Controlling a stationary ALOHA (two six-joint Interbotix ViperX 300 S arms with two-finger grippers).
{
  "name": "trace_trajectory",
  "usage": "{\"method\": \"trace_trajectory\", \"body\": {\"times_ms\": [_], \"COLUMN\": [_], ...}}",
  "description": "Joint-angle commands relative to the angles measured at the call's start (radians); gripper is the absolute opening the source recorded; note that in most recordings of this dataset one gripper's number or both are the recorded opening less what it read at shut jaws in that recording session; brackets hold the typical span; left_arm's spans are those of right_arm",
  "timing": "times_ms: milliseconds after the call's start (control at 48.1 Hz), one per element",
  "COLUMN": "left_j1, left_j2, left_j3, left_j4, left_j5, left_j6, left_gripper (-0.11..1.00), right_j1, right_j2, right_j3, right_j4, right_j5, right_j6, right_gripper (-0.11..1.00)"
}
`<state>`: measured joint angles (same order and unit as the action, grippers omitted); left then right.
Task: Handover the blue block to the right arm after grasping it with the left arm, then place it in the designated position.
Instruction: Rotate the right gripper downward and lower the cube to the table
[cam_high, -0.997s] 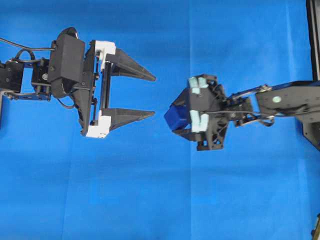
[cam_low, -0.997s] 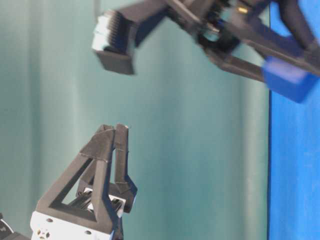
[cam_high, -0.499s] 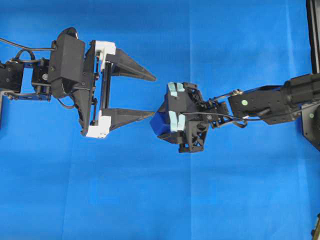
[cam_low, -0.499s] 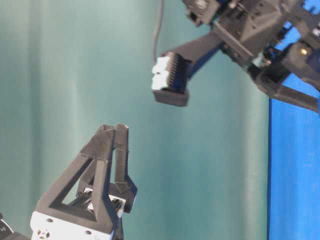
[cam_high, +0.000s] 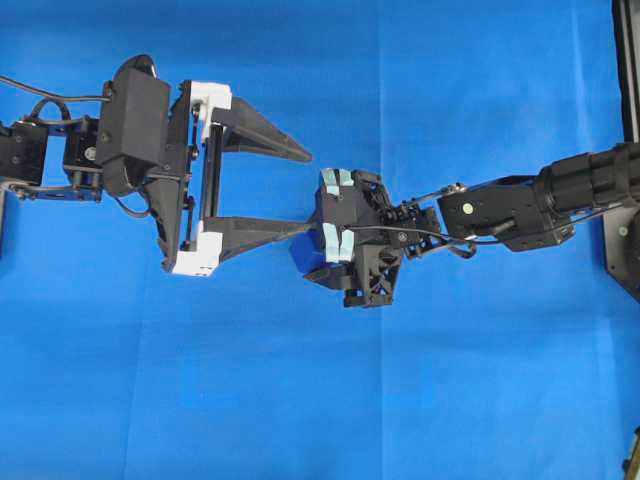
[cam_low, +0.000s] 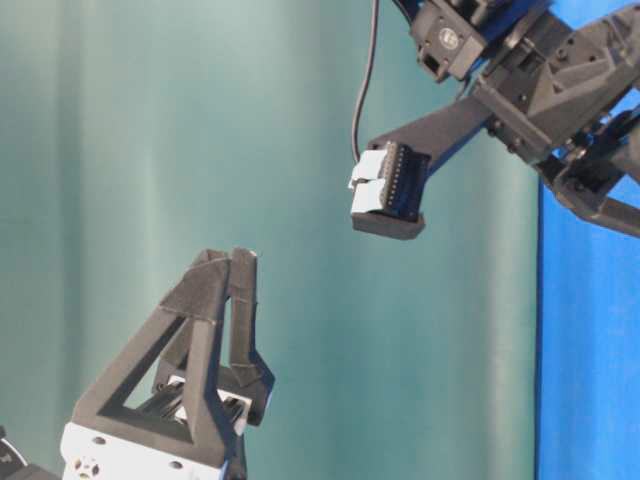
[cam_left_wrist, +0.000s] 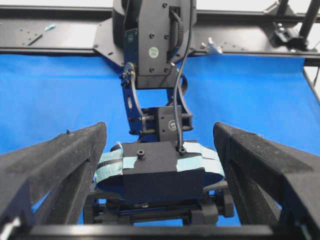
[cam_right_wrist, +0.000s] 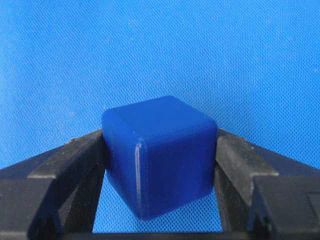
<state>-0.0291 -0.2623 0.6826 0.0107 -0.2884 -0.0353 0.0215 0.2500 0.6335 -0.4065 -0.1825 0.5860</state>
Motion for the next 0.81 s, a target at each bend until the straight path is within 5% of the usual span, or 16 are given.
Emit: {"method": "trace_trajectory", "body": {"times_ms": [0, 395, 582, 789], "left_j1": [-0.002, -0.002, -0.002, -0.002], "left_j2": [-0.020, -0.020, -0.021, -0.021], "left_j3": [-0.017, -0.017, -0.018, -0.017], "left_j4": [0.003, 0.003, 0.003, 0.003], "left_j5": [-0.009, -0.009, -0.009, -0.009], "left_j6": [0.002, 0.002, 0.002, 0.002], "left_gripper": [0.92, 0.92, 0.92, 0.92], "right_j1": [0.002, 0.002, 0.002, 0.003], "right_j2": [-0.009, -0.009, -0.025, -0.072], "right_j3": [-0.012, -0.015, -0.017, -0.012], "right_j4": [0.003, 0.023, 0.034, 0.034], "right_j5": [-0.006, 0.002, 0.021, 0.044], "right_j6": [0.000, 0.002, 0.002, 0.002], "right_gripper": [0.52, 0.53, 0.96, 0.90]}}
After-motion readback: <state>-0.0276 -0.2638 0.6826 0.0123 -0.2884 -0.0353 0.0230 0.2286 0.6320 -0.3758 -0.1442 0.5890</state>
